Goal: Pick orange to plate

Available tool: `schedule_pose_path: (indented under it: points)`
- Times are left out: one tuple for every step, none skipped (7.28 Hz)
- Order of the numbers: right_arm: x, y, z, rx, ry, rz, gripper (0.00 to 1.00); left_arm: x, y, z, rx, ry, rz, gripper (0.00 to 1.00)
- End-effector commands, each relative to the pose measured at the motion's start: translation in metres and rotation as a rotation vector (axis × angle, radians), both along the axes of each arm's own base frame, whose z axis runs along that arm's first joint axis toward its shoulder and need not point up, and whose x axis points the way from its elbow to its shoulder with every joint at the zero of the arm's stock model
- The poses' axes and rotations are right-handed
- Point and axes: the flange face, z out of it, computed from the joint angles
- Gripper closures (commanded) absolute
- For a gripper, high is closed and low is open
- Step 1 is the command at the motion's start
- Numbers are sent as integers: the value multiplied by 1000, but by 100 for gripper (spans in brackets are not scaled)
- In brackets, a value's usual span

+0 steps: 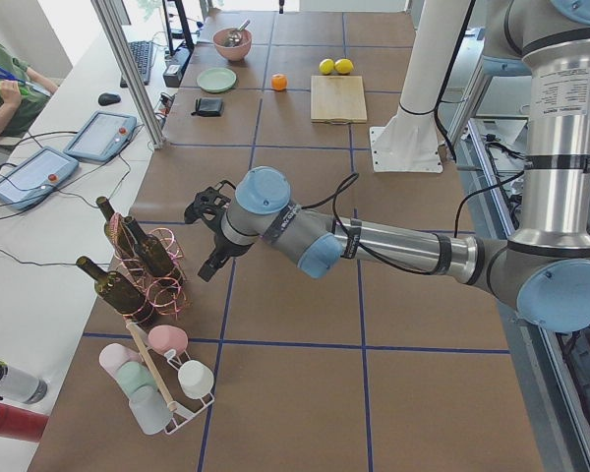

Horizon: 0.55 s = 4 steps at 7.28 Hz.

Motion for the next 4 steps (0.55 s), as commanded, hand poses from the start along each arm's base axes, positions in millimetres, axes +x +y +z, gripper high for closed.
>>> schedule_pose_path:
  points:
    - [0, 0, -5, 19, -17, 33, 0, 90, 19, 2, -59, 116, 60, 0]
    - [0, 0, -5, 22, -17, 32, 0, 133, 24, 2, -211, 170, 10, 0]
    - [0, 0, -4, 23, -15, 31, 0, 166, 32, 5, -258, 189, -43, 0]
    - [0, 1, -3, 21, -15, 32, 0, 206, 43, 5, -328, 234, -108, 0]
